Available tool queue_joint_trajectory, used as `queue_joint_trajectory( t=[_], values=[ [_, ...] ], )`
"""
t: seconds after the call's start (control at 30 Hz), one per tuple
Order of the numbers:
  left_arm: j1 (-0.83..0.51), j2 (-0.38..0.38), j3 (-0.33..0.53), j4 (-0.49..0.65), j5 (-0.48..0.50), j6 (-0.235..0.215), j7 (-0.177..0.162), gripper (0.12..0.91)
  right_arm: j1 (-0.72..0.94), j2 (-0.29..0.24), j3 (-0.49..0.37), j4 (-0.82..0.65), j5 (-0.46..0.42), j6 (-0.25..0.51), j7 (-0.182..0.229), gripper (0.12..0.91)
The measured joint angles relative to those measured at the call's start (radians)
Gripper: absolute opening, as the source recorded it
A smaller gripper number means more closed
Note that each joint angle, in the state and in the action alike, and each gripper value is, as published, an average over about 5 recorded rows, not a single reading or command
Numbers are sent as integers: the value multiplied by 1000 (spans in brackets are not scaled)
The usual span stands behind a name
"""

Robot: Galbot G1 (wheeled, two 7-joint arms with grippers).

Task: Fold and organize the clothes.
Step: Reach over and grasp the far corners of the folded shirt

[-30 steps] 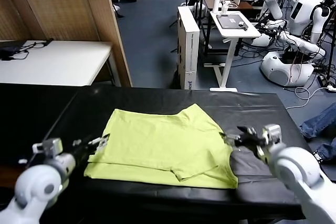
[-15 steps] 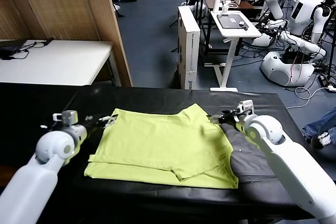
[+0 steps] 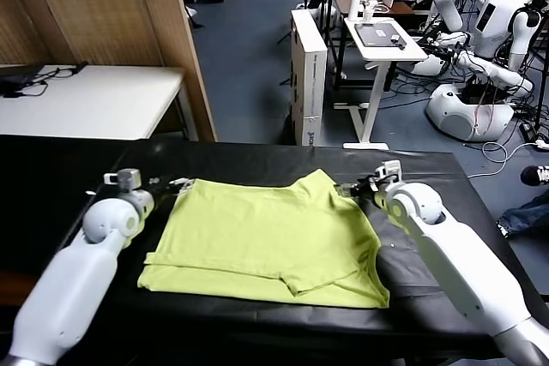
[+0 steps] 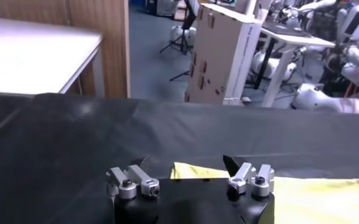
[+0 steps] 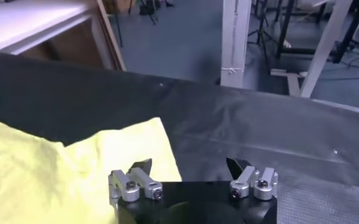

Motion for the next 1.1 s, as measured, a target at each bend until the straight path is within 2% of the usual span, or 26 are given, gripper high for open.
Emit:
queue_joint_trajectory(
  t=[0.57, 0.7, 0.8, 0.9, 1.0, 1.03, 1.1],
  values=[
    [-58, -44, 34, 123, 16, -10, 14, 907, 9, 22, -32, -25, -34, 2, -13, 907],
    [-59, -49, 34, 134, 29, -16, 25, 900, 9, 23, -34, -25, -38, 4, -18, 851],
    [-60, -56, 35, 143, 45, -24, 32, 824, 8, 24, -37, -25, -40, 5, -20, 777],
    [-61, -60, 36, 152, 63, -31, 37, 660, 9, 27, -41, -25, -41, 5, -22, 700],
    [-61, -60, 36, 159, 72, -33, 41, 471, 11, 29, -46, -25, -43, 6, -24, 571],
    [-60, -60, 36, 160, 73, -33, 43, 405, 12, 30, -47, -24, -43, 7, -24, 506],
    [-58, -59, 36, 161, 75, -33, 45, 321, 13, 30, -50, -24, -44, 11, -26, 400]
  ],
)
